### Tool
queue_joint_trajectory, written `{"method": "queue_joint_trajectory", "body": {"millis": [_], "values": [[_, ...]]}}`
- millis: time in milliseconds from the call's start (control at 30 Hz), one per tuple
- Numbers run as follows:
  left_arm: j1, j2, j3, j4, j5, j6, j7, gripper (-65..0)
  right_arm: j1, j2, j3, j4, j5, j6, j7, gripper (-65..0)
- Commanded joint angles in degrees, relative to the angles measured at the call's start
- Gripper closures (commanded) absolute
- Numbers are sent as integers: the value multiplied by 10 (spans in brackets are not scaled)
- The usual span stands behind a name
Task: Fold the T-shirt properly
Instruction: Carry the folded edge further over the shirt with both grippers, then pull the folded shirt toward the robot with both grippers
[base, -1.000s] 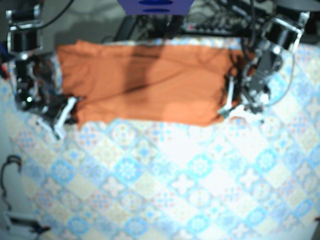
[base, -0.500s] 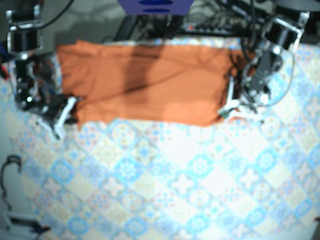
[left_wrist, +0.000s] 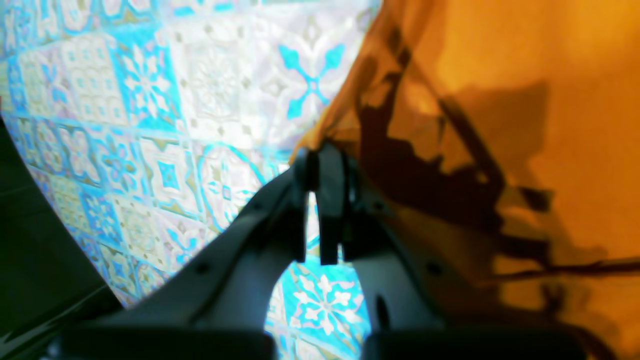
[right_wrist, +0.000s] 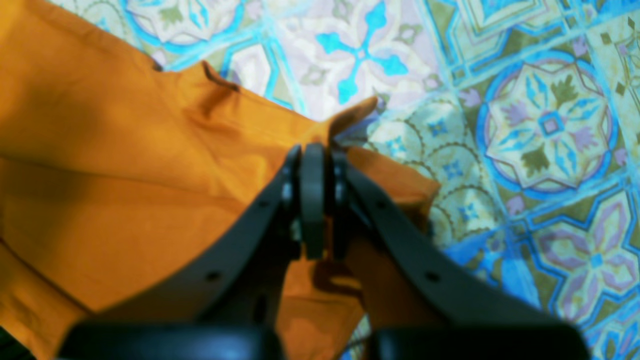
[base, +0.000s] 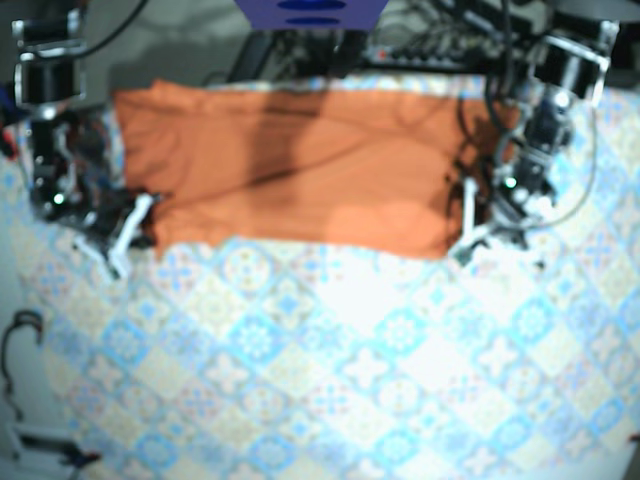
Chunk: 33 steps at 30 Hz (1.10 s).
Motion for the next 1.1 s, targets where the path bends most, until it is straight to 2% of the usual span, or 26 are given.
{"method": "queue_joint_trajectory", "body": {"millis": [0,200,500,633,800,1067], "values": [[-8,-8,-10,13,2,3,-2,0,9,11,6,9,8,2,11,0],[11,-12,-14,30,2,2,-3,0,9,11,10,14,8,2,10,0],[43,-49,-16,56,-1,2,-5,0,-10,14,11,51,8,1,8,0],[65,-56,-46,56,-1,1,-25,0,-22,14,14,56,8,1,5,0],[72,-56,-58,56,0,-14,-29,0,-45,14,51,62,7,1,5,0],[72,-57,-58,56,3,-15,-29,0,-95,14,102,87,7,1,4,0]]}}
